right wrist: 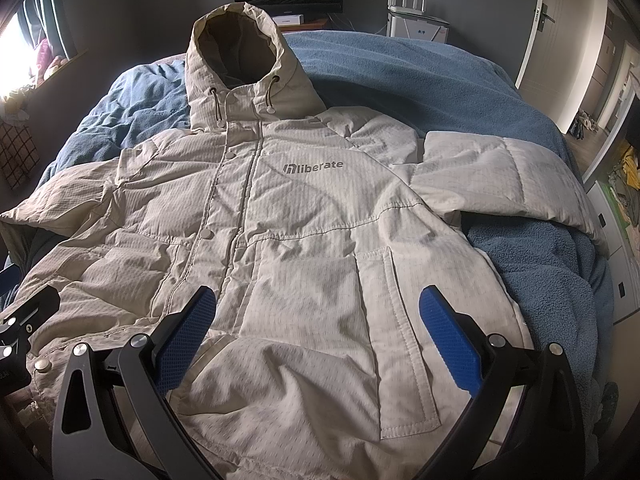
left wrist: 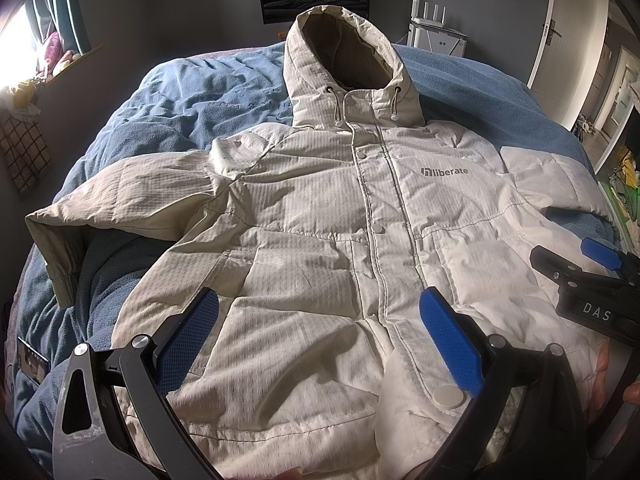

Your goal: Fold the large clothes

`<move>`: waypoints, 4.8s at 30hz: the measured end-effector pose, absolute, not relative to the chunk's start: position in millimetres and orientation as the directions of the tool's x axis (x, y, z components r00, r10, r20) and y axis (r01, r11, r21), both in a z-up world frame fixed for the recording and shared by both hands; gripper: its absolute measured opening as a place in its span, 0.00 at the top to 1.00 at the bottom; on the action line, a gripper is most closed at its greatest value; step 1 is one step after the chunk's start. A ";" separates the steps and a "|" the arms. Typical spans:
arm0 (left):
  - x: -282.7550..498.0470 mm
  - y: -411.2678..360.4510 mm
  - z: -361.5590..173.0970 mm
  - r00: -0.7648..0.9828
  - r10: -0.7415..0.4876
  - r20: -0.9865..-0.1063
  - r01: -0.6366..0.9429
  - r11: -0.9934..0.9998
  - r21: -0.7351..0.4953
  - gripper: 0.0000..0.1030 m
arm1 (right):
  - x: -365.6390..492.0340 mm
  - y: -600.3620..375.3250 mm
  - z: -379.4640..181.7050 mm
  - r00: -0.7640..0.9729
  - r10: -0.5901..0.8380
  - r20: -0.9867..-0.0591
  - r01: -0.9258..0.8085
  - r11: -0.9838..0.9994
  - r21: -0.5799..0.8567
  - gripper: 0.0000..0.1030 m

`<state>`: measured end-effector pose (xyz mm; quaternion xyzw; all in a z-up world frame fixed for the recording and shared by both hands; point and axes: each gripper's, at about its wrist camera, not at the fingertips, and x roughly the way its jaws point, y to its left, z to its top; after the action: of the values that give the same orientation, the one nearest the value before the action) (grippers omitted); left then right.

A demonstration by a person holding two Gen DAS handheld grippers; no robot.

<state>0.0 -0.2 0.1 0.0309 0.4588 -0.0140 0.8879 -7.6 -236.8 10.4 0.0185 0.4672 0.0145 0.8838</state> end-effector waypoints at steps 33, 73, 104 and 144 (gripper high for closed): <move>0.1 -0.1 0.1 0.577 0.002 -0.817 0.053 0.998 0.040 0.06 | -7.4 -236.7 10.6 0.563 0.043 -0.826 -0.008 0.999 0.046 0.06; 142.1 60.2 66.3 0.570 -0.034 -0.821 0.275 0.949 0.152 0.06 | 21.1 -484.3 79.7 0.653 -0.104 -0.750 0.424 0.871 0.249 0.06; 152.6 69.5 -75.2 0.489 -0.030 -0.872 0.185 0.980 0.071 0.06 | 45.7 -579.0 -38.5 0.631 0.087 -0.771 0.541 0.663 0.518 0.15; 140.0 88.0 -75.7 0.529 -0.028 -0.848 0.139 0.989 0.054 0.06 | 105.3 -275.7 108.5 0.801 0.200 -0.565 -0.128 0.978 0.166 0.82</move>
<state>140.0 88.0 -75.7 0.0576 0.4828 -0.0479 0.8725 105.3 -275.7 108.5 0.0596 0.3036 0.0867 0.9470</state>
